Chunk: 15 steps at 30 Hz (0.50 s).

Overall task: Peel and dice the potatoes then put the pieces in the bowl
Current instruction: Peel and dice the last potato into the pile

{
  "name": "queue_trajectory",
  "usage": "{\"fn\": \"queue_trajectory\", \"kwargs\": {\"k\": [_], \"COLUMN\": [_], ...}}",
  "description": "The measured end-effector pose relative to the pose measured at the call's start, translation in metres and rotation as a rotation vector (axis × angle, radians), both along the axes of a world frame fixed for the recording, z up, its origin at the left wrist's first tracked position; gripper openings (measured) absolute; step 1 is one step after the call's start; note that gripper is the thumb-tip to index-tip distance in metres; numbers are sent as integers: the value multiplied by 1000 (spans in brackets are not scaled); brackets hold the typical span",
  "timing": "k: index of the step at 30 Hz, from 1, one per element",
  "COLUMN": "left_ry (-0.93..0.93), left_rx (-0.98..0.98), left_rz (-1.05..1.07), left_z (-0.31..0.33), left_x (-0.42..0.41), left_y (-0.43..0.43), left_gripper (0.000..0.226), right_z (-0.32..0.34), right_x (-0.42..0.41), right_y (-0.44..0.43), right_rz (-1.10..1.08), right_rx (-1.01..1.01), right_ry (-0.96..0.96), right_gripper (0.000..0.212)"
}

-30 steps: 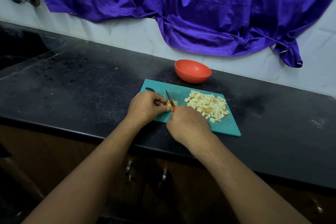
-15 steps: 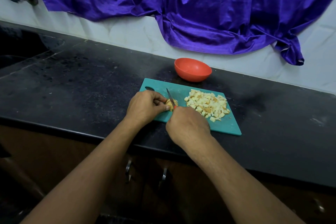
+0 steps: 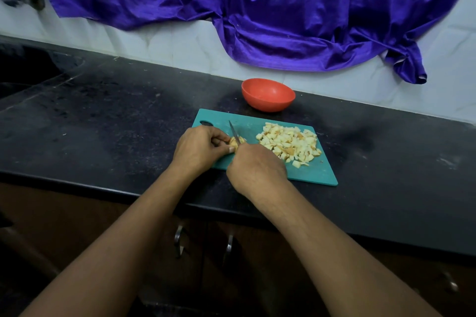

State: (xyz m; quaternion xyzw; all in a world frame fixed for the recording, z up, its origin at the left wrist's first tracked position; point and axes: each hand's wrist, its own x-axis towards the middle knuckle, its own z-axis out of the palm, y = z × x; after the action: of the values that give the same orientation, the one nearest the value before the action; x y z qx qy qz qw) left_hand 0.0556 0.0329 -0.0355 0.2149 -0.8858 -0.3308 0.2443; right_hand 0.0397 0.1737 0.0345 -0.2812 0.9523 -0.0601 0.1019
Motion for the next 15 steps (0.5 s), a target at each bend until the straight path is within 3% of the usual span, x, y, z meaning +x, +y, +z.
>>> {"fn": "queue_trajectory", "kwargs": {"k": [15], "left_ry": [17], "left_rx": [9], "left_rz": [6], "left_z": [-5], "left_x": [-2], "left_y": [-3], "left_gripper": [20], "right_z": [-15], "right_x": [8], "right_y": [11], "right_rz": [9], "right_rx": [-4], "right_ry": [4], "right_gripper": [32]}}
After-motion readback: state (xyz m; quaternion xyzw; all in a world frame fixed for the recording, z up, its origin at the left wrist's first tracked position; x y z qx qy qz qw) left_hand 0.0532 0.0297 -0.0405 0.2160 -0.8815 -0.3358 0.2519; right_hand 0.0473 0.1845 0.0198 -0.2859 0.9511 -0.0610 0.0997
